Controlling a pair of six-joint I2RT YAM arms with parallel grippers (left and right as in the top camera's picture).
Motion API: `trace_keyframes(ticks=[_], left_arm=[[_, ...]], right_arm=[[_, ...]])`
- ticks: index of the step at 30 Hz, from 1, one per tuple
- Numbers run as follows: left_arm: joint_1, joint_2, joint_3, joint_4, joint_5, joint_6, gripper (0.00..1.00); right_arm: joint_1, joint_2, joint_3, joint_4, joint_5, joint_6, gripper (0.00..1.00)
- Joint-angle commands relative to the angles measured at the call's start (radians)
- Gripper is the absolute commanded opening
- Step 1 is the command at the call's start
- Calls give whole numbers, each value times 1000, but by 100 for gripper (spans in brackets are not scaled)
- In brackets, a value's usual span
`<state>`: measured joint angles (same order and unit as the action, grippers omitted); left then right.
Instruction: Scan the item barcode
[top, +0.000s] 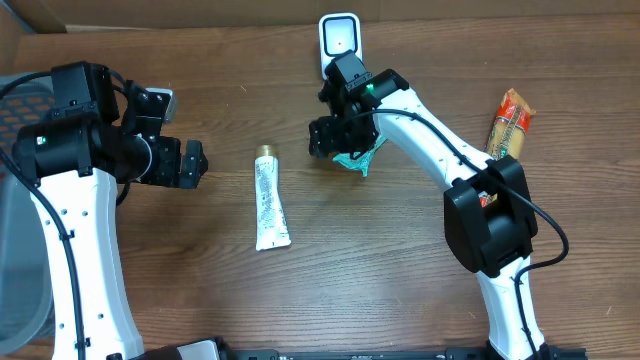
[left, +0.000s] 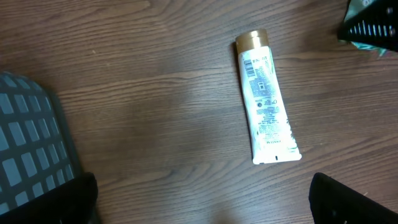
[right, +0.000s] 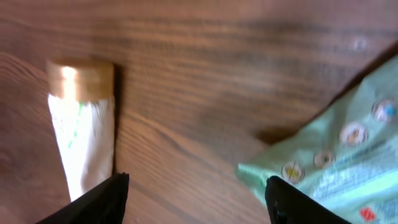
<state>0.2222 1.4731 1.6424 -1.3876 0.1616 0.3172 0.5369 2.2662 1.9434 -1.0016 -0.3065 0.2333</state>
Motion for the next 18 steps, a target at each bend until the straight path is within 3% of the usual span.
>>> trace_keyframes(ticks=[1, 18], left_arm=[[-1, -9, 8, 2, 12, 0, 100], [-1, -9, 8, 1, 12, 0, 100]], right_arm=[[3, 30, -2, 29, 6, 14, 73], [32, 48, -120, 65, 138, -6, 74]])
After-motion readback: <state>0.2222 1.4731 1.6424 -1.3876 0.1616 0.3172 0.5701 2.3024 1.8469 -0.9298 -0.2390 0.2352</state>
